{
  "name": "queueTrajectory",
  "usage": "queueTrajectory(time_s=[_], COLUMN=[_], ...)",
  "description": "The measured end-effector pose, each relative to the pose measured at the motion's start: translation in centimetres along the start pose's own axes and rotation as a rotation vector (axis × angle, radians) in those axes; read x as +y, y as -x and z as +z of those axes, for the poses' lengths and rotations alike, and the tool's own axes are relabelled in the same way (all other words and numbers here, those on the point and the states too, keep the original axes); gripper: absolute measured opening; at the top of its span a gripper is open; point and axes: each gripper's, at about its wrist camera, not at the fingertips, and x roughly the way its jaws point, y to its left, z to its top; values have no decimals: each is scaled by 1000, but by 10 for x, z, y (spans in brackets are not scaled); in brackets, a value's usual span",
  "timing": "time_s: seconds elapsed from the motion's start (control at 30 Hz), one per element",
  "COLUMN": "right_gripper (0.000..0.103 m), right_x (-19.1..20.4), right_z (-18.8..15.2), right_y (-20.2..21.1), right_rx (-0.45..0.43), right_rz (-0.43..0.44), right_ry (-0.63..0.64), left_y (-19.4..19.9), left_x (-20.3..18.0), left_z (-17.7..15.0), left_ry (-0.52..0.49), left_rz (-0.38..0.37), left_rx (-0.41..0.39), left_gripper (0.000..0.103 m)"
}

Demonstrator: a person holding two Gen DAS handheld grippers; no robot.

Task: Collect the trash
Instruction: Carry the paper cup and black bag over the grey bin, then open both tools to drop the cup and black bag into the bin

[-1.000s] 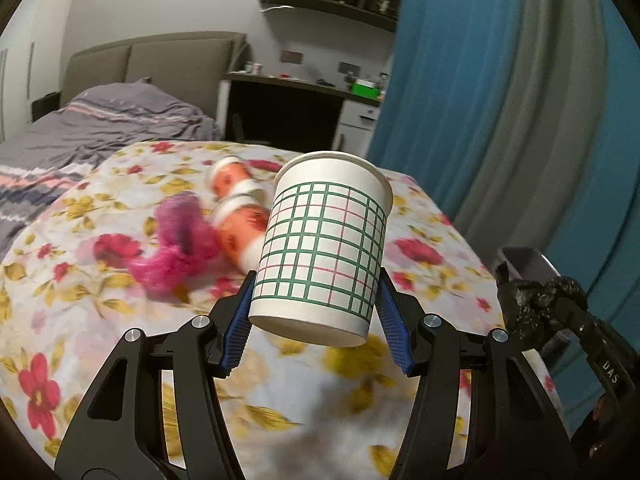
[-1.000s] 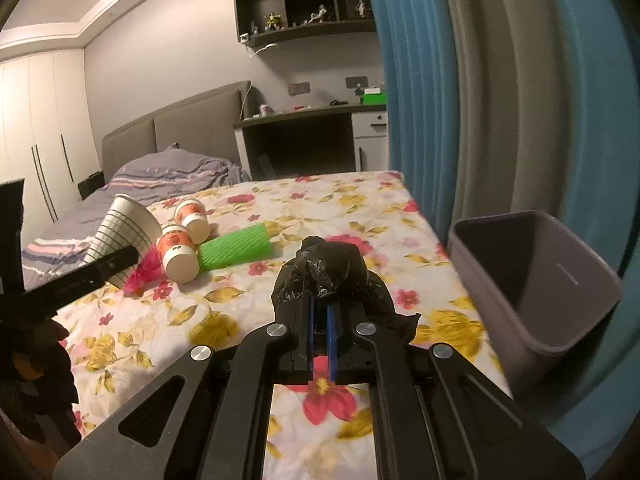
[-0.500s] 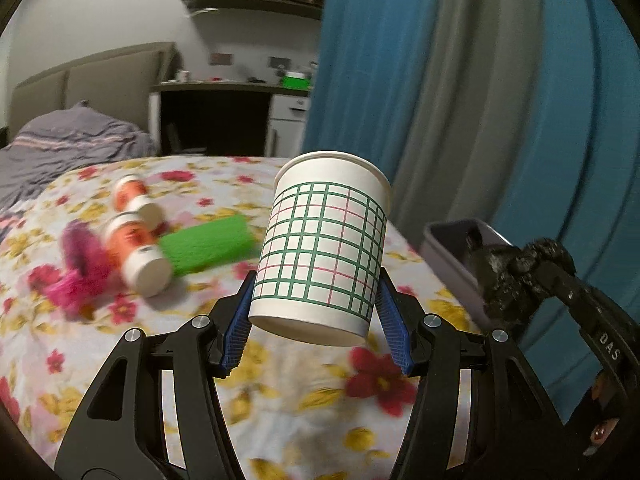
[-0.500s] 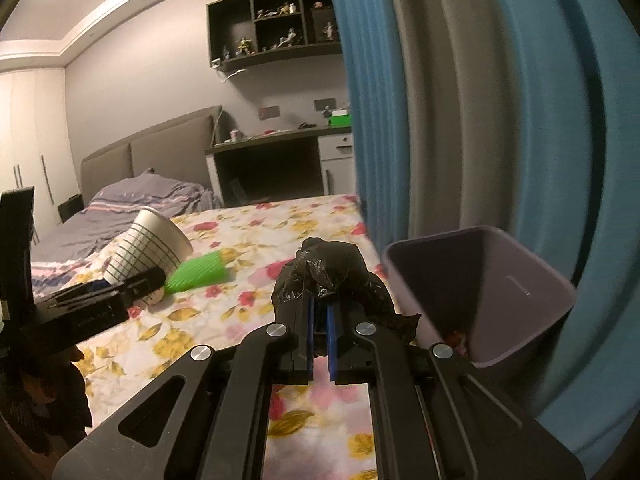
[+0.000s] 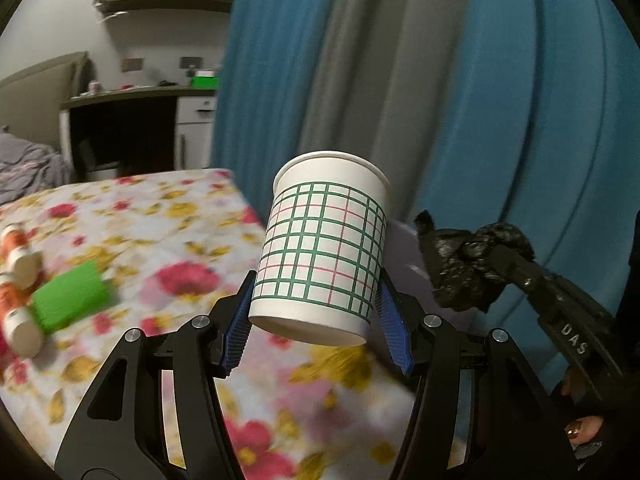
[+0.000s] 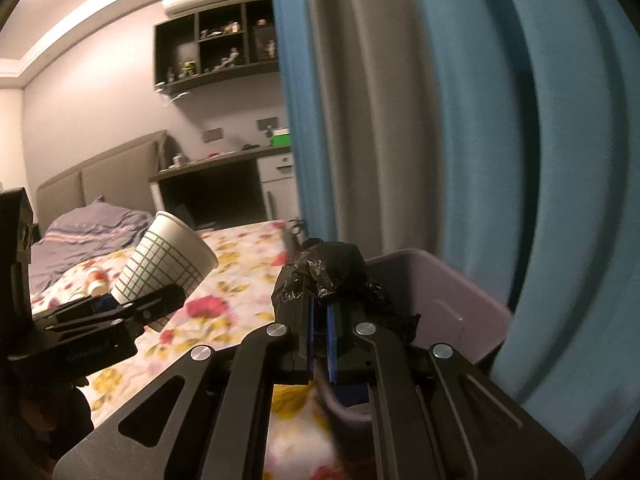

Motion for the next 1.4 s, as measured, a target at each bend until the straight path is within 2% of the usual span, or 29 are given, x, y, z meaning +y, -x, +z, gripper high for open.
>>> queueTrajectory(time_s=[0.17, 0.43, 0.67, 0.9, 1.07, 1.4], right_gripper=[6, 6, 6, 6, 6, 6], right_x=[-20, -31, -41, -48, -53, -57], right_z=[4, -2, -6, -7, -11, -20], right_y=[-14, -26, -38, -53, -63, -71], right_rx=[1, 17, 40, 68, 96, 131], right_rz=[-73, -107, -122, -133, -135, -151], right_ry=[-13, -27, -53, -66, -82, -83], left_y=[-36, -85, -108, -129, -139, -154], left_x=[-19, -38, -44, -44, -46, -47], left_z=[8, 3, -5, -8, -8, -11], left_ry=[-4, -16, -21, 32, 34, 80], left_rz=[-58, -101, -125, -167, -165, -232], left_rx=[20, 90, 139, 183, 199, 240], left_gripper=[56, 56, 57, 57, 57, 57])
